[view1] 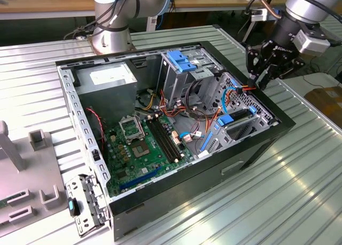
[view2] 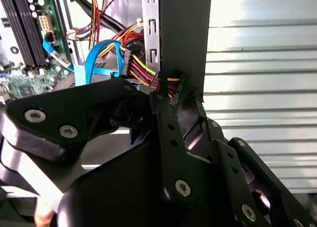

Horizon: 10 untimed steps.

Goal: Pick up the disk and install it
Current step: 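Insert the first disk wire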

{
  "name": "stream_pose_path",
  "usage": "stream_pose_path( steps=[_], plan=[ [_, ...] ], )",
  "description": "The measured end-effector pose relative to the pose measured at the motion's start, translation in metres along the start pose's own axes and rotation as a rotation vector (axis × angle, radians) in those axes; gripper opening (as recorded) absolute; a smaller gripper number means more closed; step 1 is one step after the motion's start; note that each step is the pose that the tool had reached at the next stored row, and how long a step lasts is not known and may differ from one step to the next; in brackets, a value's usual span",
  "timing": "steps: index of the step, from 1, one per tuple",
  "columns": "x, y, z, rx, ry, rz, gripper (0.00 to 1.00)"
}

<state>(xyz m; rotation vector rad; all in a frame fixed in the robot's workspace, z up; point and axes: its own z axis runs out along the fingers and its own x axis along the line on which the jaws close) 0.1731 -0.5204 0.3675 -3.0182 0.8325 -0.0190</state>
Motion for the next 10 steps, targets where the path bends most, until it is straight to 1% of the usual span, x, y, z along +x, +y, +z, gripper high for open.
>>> stream_pose_path(
  steps=[1, 2, 3, 4, 5, 6, 7, 8, 10],
  plan=[
    [-0.0001, -0.0004, 0.0004, 0.0018, 0.0043, -0.036, 0.36],
    [-0.0006, -0.0011, 0.0005, 0.0019, 0.0143, -0.052, 0.36],
    [-0.0021, -0.0037, 0.0007, 0.0016, 0.0249, -0.055, 0.36],
    [-0.0059, -0.0098, 0.0010, 0.0026, 0.0343, -0.056, 0.36],
    [-0.0059, -0.0098, 0.0013, 0.0038, 0.0361, -0.056, 0.36],
    [-0.0060, -0.0097, 0.0014, 0.0026, 0.0457, -0.056, 0.36],
    [-0.0062, -0.0097, 0.0014, -0.0012, 0.0546, -0.056, 0.36],
    [-0.0065, -0.0095, 0.0015, -0.0027, 0.0584, -0.056, 0.36],
    [-0.0085, -0.0083, 0.0017, -0.0025, 0.0586, -0.058, 0.36]
  ],
)
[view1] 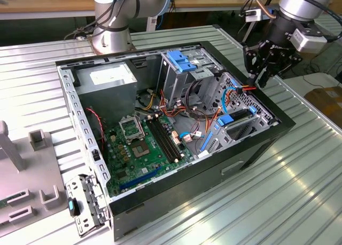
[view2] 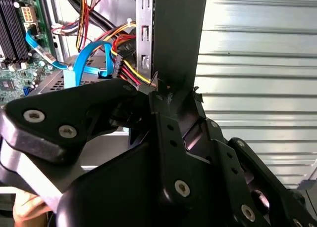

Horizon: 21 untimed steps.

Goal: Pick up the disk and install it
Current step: 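Insert the first disk wire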

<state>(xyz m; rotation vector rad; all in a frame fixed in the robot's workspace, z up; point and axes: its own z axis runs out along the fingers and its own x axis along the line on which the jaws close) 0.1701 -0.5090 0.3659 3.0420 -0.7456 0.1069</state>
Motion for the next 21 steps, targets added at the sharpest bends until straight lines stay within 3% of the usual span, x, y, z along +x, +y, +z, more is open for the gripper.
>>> stream_pose_path(
  steps=[5, 7, 10, 17, 18, 19, 21],
  plan=[
    [-0.0046, 0.0025, 0.0012, 0.0023, 0.0042, -0.001, 0.36],
    [-0.0045, 0.0025, 0.0018, -0.0007, 0.0135, -0.002, 0.36],
    [-0.0046, 0.0023, 0.0020, -0.0030, 0.0216, -0.002, 0.36],
    [-0.0044, 0.0023, -0.0015, -0.0047, 0.0225, -0.010, 0.36],
    [-0.0043, 0.0022, -0.0017, -0.0080, 0.0249, -0.029, 0.36],
    [-0.0044, 0.0022, -0.0014, -0.0063, 0.0259, -0.078, 0.36],
    [-0.0044, 0.0024, -0.0007, -0.0059, 0.0263, -0.097, 0.36]
  ],
)
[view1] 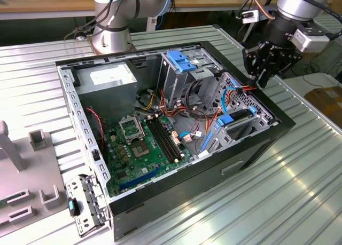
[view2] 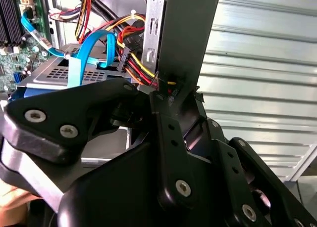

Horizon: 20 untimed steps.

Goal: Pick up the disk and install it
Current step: 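Insert the first disk wire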

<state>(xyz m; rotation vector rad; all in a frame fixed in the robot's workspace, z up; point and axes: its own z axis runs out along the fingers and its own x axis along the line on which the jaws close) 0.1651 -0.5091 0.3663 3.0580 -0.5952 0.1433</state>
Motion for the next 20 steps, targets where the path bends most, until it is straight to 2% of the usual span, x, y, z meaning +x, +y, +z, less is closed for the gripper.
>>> stream_pose_path(
  steps=[8, 9, 10, 12, 14, 16, 18, 20],
  plan=[
    [-0.0011, 0.0003, 0.0028, 0.0000, 0.0015, -0.002, 0.35],
    [-0.0010, 0.0003, 0.0020, -0.0005, 0.0018, -0.002, 0.22],
    [-0.0008, 0.0003, -0.0006, -0.0016, 0.0020, -0.002, 0.17],
    [-0.0003, 0.0003, -0.0060, -0.0060, 0.0035, -0.002, 0.17],
    [-0.0001, 0.0003, -0.0085, -0.0102, 0.0051, -0.001, 0.17],
    [-0.0001, 0.0001, -0.0088, -0.0134, 0.0054, 0.019, 0.17],
    [-0.0001, 0.0001, -0.0088, -0.0181, 0.0048, 0.068, 0.17],
    [-0.0001, 0.0001, -0.0089, -0.0198, 0.0048, 0.084, 0.17]
  ],
)
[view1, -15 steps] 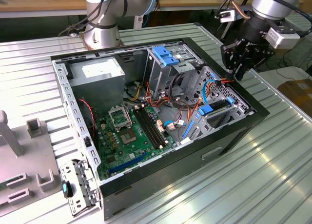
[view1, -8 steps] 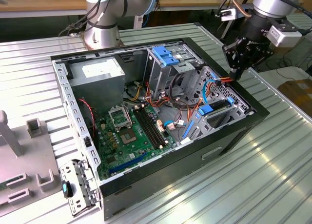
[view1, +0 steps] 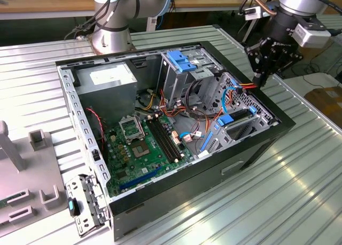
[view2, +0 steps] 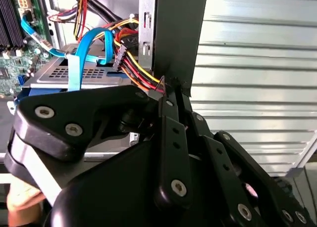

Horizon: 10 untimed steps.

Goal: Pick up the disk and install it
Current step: 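Insert the first disk wire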

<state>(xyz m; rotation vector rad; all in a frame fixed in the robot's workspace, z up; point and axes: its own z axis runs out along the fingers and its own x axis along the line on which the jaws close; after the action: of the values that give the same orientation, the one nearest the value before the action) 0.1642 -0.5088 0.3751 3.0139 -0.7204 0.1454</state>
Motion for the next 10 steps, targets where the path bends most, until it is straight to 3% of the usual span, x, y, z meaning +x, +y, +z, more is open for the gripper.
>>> stream_pose_path(
  steps=[10],
  plan=[
    [0.0000, 0.0000, 0.0001, -0.0027, -0.0006, 0.028, 0.17]
  ],
)
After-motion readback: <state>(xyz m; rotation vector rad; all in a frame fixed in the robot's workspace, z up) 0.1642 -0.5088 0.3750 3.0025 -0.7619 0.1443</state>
